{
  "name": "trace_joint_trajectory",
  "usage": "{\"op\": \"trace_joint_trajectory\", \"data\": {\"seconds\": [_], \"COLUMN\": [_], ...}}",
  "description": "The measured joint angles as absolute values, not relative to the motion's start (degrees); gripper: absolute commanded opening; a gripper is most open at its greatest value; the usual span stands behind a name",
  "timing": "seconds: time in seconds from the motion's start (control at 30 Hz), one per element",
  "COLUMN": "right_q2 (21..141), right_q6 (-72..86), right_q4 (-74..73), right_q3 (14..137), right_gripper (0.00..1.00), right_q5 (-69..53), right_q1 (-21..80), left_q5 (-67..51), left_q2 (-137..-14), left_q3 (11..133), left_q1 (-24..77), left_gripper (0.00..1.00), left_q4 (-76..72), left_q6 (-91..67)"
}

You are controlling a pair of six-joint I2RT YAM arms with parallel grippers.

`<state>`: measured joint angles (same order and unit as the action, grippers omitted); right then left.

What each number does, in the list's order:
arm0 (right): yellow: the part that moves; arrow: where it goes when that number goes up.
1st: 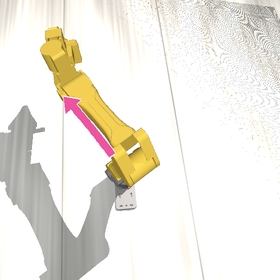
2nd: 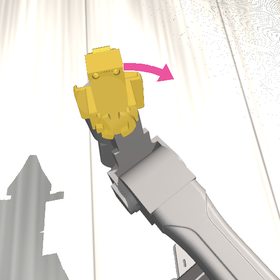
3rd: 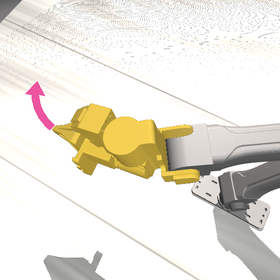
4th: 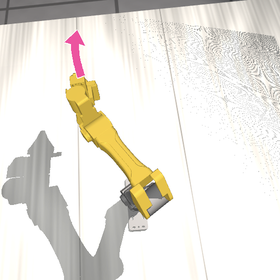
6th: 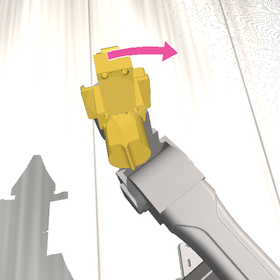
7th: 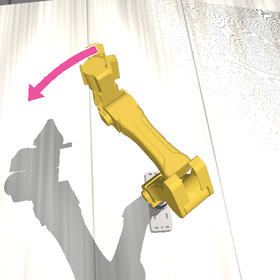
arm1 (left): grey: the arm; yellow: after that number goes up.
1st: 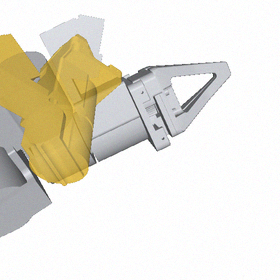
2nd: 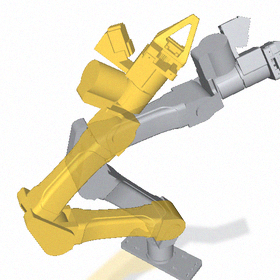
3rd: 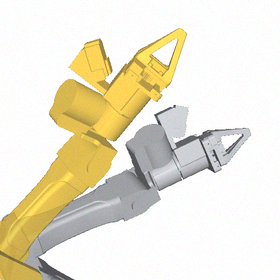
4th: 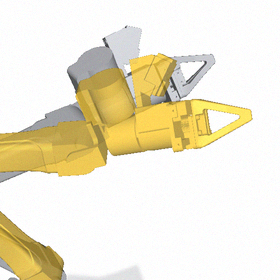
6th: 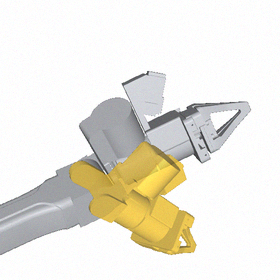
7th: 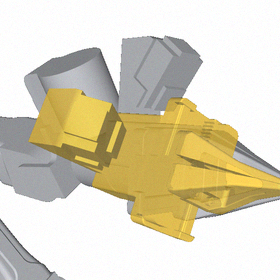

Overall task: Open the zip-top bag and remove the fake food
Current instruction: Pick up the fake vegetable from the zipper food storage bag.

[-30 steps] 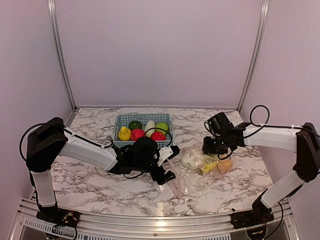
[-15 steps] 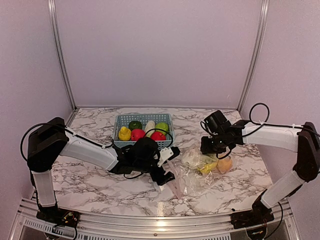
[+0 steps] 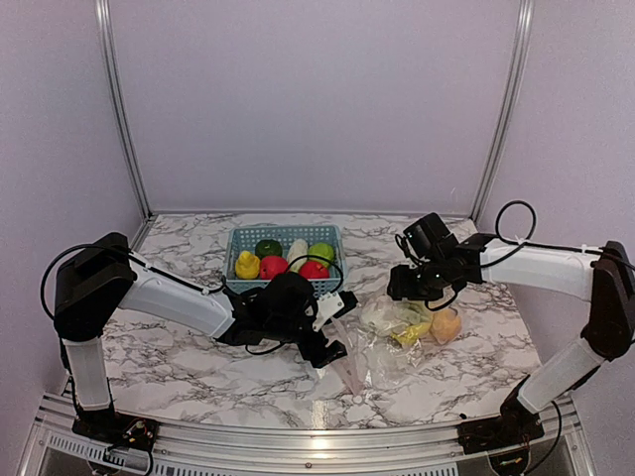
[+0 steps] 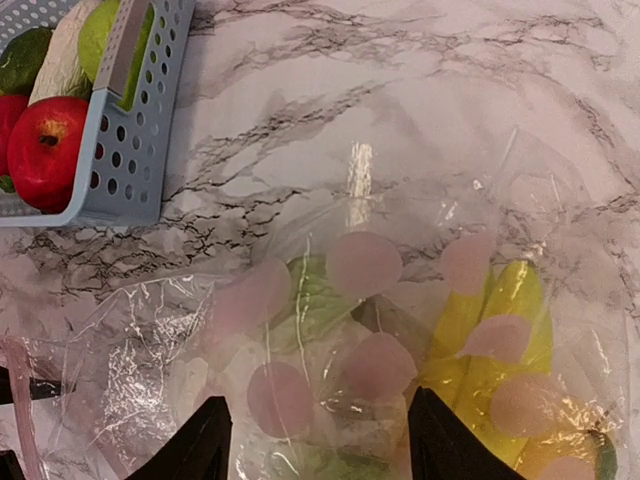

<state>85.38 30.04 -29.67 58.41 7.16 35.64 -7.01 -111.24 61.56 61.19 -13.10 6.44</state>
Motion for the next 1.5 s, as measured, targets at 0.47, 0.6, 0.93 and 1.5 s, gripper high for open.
{"op": "trace_joint_trajectory", "data": {"seconds": [0.47,0.6,0.93,1.5], "right_q2": [86.46,85.54,82.85,84.66], "right_q6": [31.88,31.83,31.94,33.17], "right_q4": [-23.79,-23.27,-24.56,-25.65], "right_q3": [53.52,53.52,53.52,51.83], "right_gripper": [0.19,0.10,0.15,0.21], "right_q5": [2.83,1.28,-2.22,6.46], "right_q1": [35.00,34.98,34.98,34.98], "left_q5": [-7.01,-7.01,-6.76,-3.68], "left_q2": [-111.24,-111.26,-112.51,-120.62], "left_q3": [61.58,61.58,63.20,71.29], "left_q1": [61.19,61.19,61.19,62.28], "left_gripper": [0.92,0.92,0.93,0.92], "left_q4": [-13.02,-13.02,-13.06,-14.81], "left_q6": [6.50,6.61,7.97,15.38]}}
